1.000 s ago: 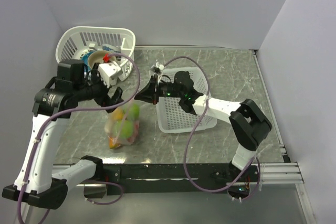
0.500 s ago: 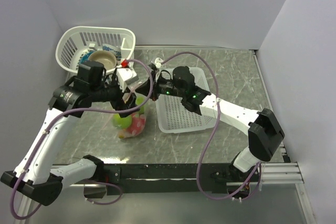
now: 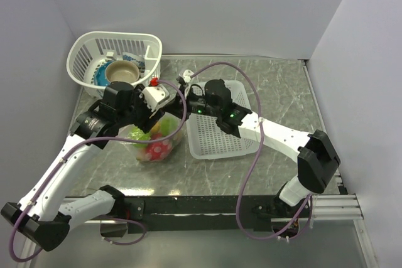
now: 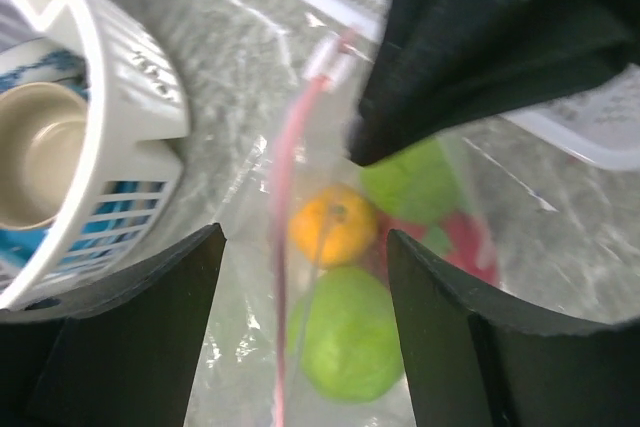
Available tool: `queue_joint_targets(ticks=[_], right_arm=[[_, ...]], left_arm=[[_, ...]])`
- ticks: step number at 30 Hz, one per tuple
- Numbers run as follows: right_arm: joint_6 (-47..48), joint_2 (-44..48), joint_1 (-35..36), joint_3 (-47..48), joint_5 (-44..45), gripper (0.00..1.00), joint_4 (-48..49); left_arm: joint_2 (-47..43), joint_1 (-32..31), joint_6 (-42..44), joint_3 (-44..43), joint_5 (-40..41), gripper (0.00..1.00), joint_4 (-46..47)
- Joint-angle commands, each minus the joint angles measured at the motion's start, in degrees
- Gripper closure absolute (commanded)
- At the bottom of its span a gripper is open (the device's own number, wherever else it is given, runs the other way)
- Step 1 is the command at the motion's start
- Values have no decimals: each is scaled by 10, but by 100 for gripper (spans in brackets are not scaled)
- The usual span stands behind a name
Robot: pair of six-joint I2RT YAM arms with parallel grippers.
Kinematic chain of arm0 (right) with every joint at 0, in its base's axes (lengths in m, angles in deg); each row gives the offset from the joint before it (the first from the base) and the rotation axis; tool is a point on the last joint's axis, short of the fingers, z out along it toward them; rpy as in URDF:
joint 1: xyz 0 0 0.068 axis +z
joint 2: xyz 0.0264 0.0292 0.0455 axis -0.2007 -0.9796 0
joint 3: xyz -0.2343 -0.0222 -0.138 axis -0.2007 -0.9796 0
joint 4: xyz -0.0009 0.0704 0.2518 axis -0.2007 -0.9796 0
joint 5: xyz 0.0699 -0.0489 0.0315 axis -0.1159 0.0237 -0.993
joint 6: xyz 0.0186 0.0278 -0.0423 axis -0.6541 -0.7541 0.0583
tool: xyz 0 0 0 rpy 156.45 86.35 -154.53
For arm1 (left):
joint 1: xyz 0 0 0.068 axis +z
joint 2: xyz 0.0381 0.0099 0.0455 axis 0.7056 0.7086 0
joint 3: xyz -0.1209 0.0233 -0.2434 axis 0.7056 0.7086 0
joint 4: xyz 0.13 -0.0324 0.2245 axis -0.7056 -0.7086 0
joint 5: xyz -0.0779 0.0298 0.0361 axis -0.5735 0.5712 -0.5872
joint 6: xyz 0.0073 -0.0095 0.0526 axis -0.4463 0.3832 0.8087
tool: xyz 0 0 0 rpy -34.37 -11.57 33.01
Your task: Open the zip-top bag and remove the fake food
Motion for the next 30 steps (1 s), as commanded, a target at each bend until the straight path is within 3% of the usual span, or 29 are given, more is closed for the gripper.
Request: queue_joint_targets(ticks=[1,3,7,10,11,12,13,14,21,25,30], right_arm=[[7,27,11,36,-7,100,22],[7,27,14,35,-11,100,22],[11,34,19,27,-15,98,25],[11,48,19,6,-15,86,46],[14,53,19,0,-15,80,56],[18,57,19,-10,-13,48,59],[23,67,19,-12,-11,4,58],[40,73,19,-16,-7,0,51],[81,165,11,-117,90,0,89],[4,187,1,-151,151,0,119],[-29,189,-19,-152,64,0,140]], left_arm=[[-7,-6,9,-4,63,28,55],[-4,-10,15,-7,82,32,55],[-2,-12,23,-13,90,76,52],[1,-12,24,-19,82,90,45],[1,-12,25,-21,77,90,38],[3,-12,25,-25,74,91,36],[3,-13,24,-26,69,90,33],[3,-13,25,-29,69,91,24],[17,-12,22,-129,-5,95,-49],[34,-12,34,-216,-103,98,-136],[64,-12,49,-304,-206,96,-221]])
